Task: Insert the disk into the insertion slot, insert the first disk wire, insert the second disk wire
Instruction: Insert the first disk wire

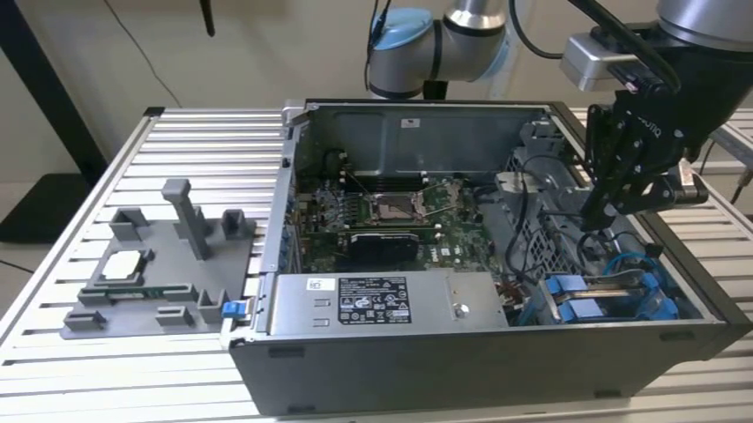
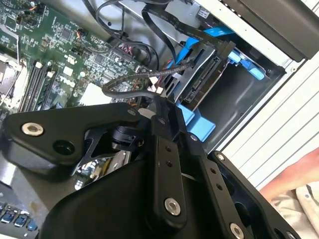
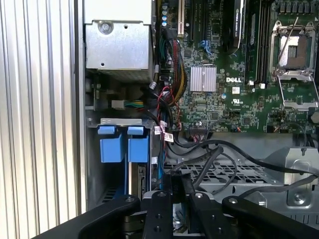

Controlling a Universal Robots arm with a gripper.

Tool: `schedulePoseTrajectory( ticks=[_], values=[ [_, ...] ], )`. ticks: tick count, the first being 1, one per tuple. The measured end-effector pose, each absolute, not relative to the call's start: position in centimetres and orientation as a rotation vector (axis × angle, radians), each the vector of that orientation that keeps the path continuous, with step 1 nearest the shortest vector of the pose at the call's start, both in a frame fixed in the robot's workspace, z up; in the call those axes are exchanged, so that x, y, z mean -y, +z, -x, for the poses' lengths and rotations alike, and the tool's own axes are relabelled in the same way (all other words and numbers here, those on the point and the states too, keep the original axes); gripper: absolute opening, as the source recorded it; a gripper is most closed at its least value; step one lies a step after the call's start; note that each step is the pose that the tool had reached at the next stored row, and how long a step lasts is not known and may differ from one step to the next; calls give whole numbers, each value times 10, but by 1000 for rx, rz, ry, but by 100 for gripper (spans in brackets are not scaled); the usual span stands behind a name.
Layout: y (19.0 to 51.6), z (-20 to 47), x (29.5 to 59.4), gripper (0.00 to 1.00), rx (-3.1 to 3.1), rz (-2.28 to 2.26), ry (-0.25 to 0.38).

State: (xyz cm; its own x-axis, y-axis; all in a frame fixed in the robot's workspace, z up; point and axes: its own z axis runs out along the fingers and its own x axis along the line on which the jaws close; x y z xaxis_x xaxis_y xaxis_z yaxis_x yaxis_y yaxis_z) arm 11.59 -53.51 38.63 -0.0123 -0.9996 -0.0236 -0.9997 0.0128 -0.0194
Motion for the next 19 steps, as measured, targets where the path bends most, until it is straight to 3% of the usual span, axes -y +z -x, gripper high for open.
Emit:
schedulePoseTrajectory(
  ticks=[19],
  values=[
    [386,-118,539,0,-2214,2186,4]
  ],
)
